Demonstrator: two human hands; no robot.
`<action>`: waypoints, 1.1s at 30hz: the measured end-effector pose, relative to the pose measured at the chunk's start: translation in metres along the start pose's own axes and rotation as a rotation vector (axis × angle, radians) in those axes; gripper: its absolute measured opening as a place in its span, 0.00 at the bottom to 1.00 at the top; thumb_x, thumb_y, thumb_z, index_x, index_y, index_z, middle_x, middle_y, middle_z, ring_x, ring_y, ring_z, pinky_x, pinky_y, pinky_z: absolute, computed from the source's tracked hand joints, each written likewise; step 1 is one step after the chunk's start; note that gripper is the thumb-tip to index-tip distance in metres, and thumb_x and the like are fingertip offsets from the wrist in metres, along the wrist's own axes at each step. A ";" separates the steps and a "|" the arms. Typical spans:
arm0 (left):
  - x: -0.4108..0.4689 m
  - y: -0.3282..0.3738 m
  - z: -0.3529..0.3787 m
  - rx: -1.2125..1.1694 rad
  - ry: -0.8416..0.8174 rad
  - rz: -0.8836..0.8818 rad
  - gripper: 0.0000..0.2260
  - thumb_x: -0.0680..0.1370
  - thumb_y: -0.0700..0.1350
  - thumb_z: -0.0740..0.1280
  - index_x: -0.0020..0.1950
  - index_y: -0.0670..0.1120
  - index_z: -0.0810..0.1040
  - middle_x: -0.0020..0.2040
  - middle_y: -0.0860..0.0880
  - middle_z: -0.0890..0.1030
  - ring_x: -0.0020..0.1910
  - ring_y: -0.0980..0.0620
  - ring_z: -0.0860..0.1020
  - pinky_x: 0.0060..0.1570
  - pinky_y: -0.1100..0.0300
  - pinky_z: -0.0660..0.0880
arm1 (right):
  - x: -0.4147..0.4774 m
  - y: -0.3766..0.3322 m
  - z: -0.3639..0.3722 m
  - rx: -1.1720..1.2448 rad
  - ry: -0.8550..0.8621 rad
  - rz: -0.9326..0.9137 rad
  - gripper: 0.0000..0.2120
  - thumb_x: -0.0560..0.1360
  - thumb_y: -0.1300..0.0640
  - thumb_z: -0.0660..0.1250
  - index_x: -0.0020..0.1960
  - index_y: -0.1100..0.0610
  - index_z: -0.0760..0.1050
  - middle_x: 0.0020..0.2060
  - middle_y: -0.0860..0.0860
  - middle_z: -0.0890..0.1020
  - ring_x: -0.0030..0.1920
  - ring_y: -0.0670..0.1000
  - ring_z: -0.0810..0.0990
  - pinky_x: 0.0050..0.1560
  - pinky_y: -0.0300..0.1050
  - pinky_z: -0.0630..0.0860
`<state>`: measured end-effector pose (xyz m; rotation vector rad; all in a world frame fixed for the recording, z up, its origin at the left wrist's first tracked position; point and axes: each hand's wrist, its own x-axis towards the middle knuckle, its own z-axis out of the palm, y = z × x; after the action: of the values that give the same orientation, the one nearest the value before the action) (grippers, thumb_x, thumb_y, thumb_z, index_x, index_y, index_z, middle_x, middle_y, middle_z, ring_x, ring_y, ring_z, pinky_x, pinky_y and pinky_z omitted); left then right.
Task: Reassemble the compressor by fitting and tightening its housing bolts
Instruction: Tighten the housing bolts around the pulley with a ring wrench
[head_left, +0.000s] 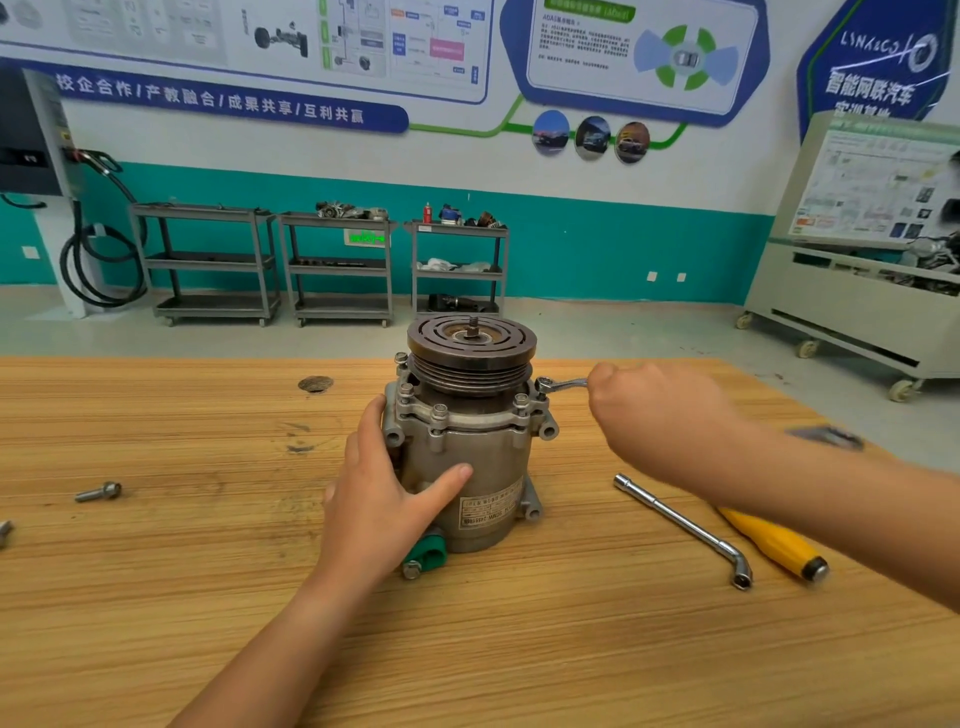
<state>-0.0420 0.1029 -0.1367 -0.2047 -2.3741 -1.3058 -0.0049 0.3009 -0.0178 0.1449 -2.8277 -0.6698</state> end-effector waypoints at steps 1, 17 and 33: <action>0.000 0.000 0.000 0.005 0.002 0.000 0.47 0.64 0.64 0.72 0.75 0.55 0.51 0.73 0.53 0.63 0.70 0.51 0.64 0.66 0.41 0.65 | -0.005 -0.007 -0.001 0.022 -0.009 0.021 0.06 0.78 0.67 0.53 0.48 0.57 0.62 0.32 0.51 0.66 0.27 0.48 0.63 0.23 0.40 0.57; 0.001 -0.001 0.000 0.002 -0.015 0.004 0.45 0.65 0.63 0.72 0.75 0.54 0.52 0.72 0.52 0.64 0.69 0.51 0.65 0.65 0.41 0.65 | 0.003 -0.004 0.015 0.061 0.088 0.030 0.10 0.81 0.57 0.50 0.55 0.60 0.67 0.29 0.49 0.67 0.26 0.48 0.64 0.23 0.41 0.58; -0.001 -0.002 -0.003 -0.026 -0.013 0.005 0.49 0.58 0.72 0.62 0.75 0.55 0.53 0.72 0.54 0.63 0.66 0.59 0.63 0.67 0.44 0.65 | 0.075 0.036 0.036 -0.048 0.200 -0.255 0.20 0.82 0.60 0.52 0.73 0.50 0.57 0.50 0.54 0.76 0.41 0.52 0.75 0.35 0.42 0.68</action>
<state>-0.0413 0.0991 -0.1373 -0.2271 -2.3663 -1.3378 -0.0882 0.3375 -0.0175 0.5403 -2.6224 -0.7293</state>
